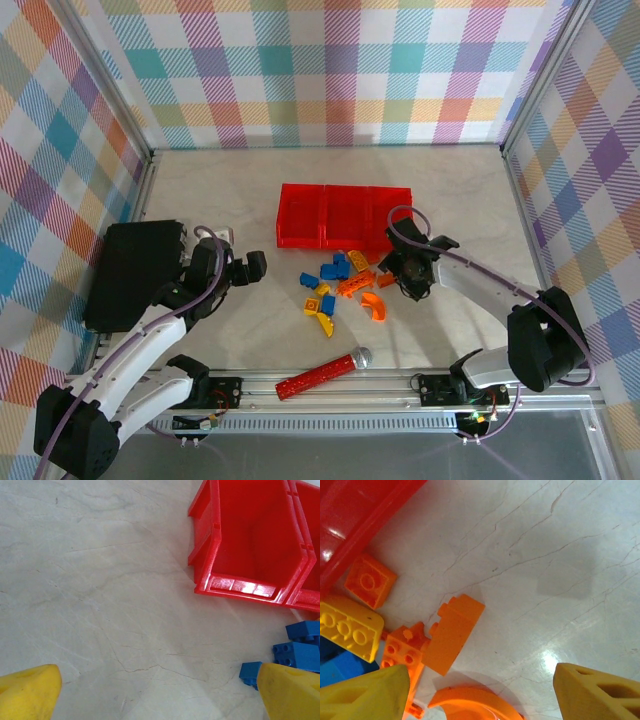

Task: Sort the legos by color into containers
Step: Pick up the lego from the center of the table.

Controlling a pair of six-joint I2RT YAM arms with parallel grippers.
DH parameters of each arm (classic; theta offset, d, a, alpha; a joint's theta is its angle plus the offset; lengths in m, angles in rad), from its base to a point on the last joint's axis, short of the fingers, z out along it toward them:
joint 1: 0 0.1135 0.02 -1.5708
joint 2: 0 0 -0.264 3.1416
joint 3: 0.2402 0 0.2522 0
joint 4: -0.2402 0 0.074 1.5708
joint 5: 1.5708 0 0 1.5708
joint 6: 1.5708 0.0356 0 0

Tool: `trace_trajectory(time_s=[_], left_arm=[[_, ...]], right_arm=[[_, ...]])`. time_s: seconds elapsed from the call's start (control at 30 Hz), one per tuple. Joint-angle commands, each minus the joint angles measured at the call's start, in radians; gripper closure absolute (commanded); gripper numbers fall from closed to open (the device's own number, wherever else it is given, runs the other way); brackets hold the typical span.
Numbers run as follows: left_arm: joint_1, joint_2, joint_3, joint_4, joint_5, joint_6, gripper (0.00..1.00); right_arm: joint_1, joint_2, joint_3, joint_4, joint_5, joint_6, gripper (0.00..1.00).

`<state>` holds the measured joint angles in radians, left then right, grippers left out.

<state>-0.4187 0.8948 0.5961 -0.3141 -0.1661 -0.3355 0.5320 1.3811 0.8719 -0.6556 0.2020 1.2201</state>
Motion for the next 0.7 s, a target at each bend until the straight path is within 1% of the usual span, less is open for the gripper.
trace_trajectory(time_s=[0.0,0.23,0.67], left_arm=[[-0.012,-0.011,-0.010,-0.004,0.007,0.026,0.00],[-0.012,-0.016,-0.012,-0.002,0.008,0.024,0.00],[-0.012,-0.018,-0.022,-0.011,0.006,0.021,0.00]], right_arm=[[0.005,0.012,-0.025,0.038,0.057,0.111,0.26],[0.009,0.049,-0.012,0.064,0.070,0.153,0.30],[0.065,0.142,0.001,0.109,0.079,0.199,0.34]])
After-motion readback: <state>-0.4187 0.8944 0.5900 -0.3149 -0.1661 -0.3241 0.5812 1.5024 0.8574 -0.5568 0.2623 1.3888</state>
